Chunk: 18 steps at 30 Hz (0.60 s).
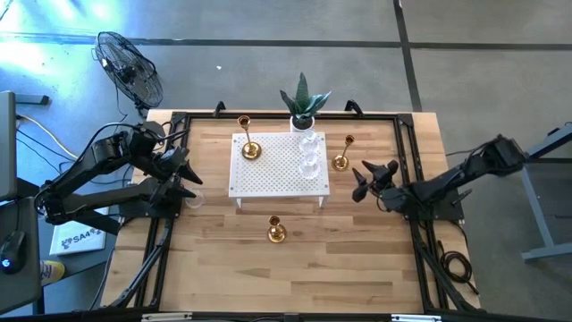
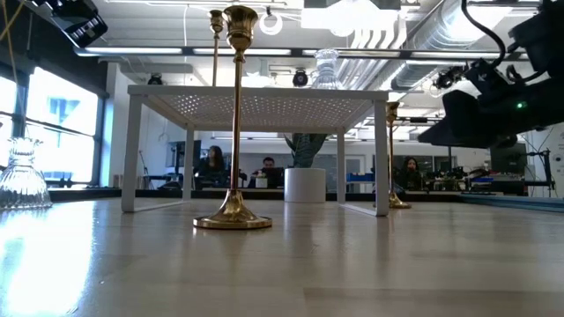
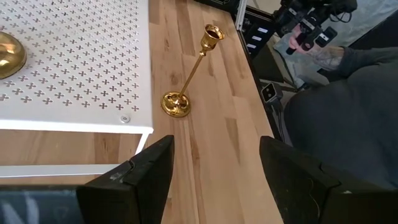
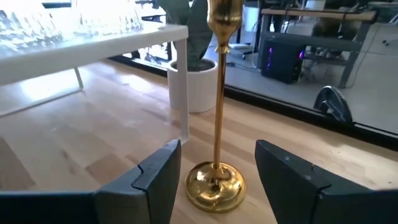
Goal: Pick & Place candle stick holders
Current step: Put the top gold candle holder on the shelf aligned with the other gold candle holder
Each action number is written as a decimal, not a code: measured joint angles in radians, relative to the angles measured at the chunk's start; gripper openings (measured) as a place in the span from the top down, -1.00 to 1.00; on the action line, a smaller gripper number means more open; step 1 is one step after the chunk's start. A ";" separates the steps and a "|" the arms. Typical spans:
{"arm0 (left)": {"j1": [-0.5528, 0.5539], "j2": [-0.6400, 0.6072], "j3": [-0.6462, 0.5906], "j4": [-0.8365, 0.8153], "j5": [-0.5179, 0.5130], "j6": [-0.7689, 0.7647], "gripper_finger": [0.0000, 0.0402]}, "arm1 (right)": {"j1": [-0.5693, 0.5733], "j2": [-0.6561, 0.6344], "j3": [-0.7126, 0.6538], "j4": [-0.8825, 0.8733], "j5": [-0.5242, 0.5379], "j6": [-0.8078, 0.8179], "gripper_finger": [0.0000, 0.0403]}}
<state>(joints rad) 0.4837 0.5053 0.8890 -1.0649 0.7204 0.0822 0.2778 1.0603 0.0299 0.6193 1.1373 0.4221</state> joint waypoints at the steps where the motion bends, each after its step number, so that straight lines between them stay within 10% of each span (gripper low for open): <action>1: 0.000 0.000 0.000 0.000 0.000 0.000 -0.16 | -0.013 0.000 0.000 0.000 -0.016 -0.007 0.01; 18: 0.000 0.000 0.000 0.024 -0.006 0.000 -0.16 | -0.279 0.001 0.000 0.149 -0.326 -0.200 0.01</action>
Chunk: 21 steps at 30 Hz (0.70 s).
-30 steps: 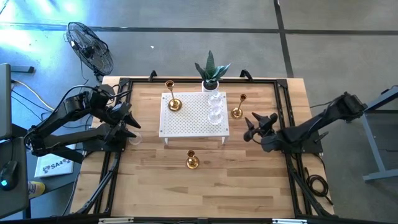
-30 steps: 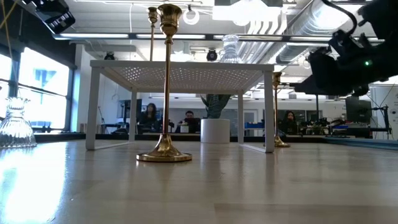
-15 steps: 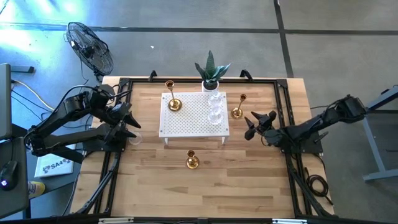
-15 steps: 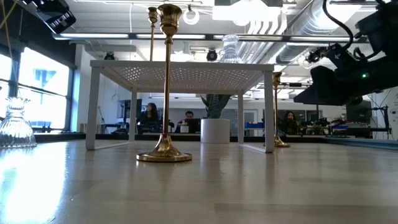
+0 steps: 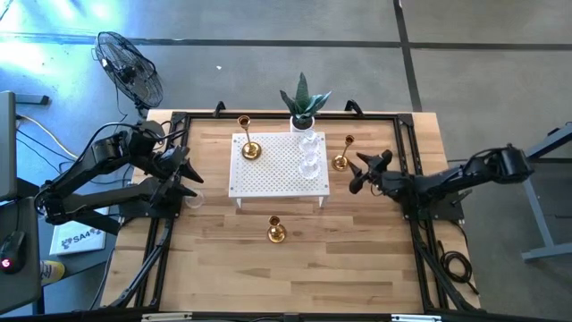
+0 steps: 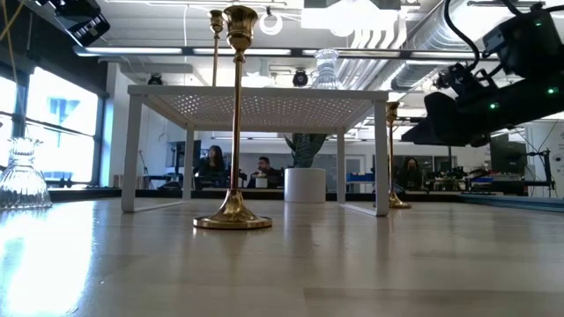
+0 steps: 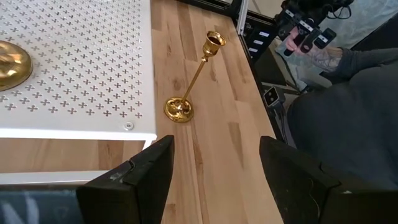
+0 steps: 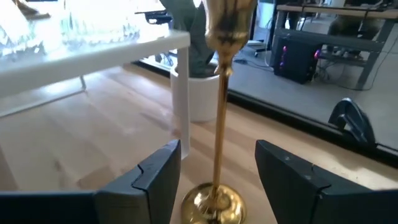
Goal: Pick & Place candle stick holders
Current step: Put the top gold candle holder on the shelf aligned with the other gold candle holder
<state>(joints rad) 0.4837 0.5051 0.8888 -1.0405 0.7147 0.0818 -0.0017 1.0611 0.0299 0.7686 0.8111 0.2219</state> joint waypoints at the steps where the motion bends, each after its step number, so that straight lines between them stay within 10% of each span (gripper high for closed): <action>1: 0.000 0.000 0.000 0.000 0.000 0.000 -0.16 | -0.011 0.000 0.000 0.014 -0.012 -0.010 0.01; 21: 0.000 0.000 0.000 -0.001 -0.002 0.003 -0.16 | -0.203 0.000 0.000 0.060 -0.332 -0.099 0.03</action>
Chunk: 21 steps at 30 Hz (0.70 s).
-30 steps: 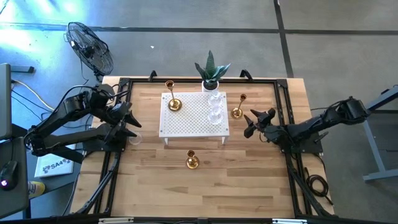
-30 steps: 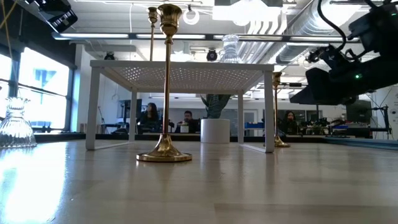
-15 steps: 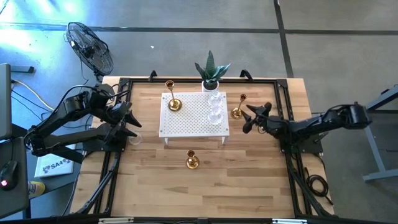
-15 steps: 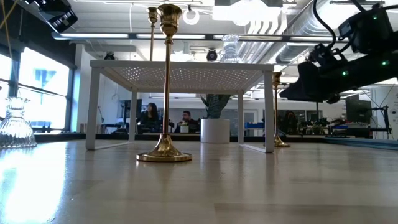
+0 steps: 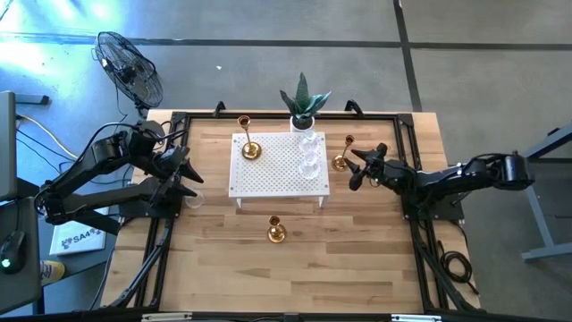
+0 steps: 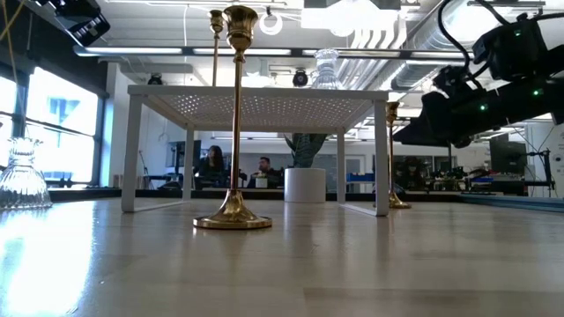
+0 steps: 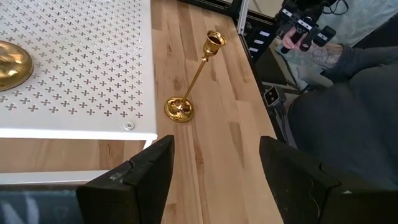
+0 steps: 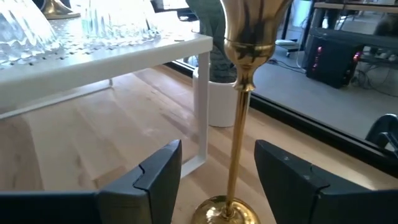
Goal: Pick & Place candle stick holders
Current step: Put the top gold candle holder on the shelf aligned with the other gold candle holder
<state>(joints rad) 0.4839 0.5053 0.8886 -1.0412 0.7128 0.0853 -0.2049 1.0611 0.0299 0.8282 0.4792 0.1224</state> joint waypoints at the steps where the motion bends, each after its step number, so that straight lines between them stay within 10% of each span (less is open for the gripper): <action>1: 0.000 0.000 0.000 0.000 0.000 0.001 -0.16 | -0.010 0.000 0.000 0.000 -0.021 -0.001 0.03; 21: 0.000 0.000 0.000 0.003 -0.015 0.027 -0.16 | -0.159 0.072 0.109 -0.024 -0.200 -0.076 0.03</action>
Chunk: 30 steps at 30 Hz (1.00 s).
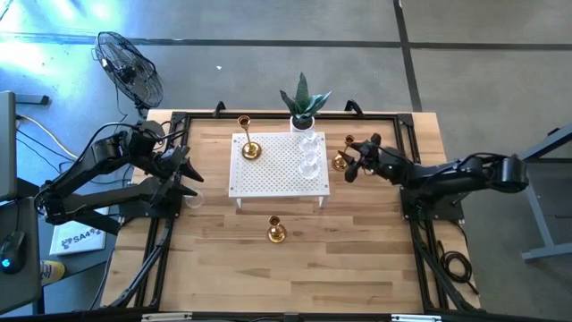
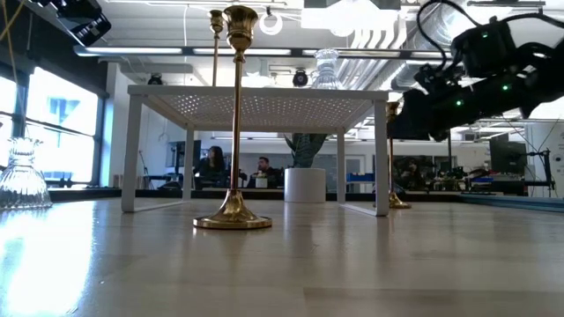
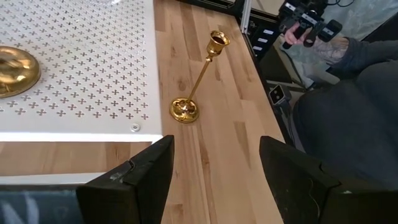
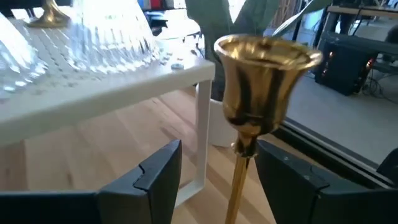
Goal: Pick & Place candle stick holders
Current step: Put the top gold candle holder on the shelf aligned with the other gold candle holder
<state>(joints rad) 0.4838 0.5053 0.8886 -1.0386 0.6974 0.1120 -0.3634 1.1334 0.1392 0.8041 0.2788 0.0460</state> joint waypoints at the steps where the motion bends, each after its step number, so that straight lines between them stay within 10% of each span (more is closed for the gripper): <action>1: 0.000 0.000 0.000 0.000 0.000 0.000 -0.16 | -0.004 0.020 0.009 0.001 -0.001 -0.001 0.03; 30: 0.000 0.000 0.000 -0.004 -0.024 -0.001 -0.16 | -0.001 0.102 0.070 -0.096 0.061 0.129 0.09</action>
<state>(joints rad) 0.4835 0.5049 0.8883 -1.0424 0.6735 0.1108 -0.3645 1.2350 0.2089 0.7086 0.3401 0.1753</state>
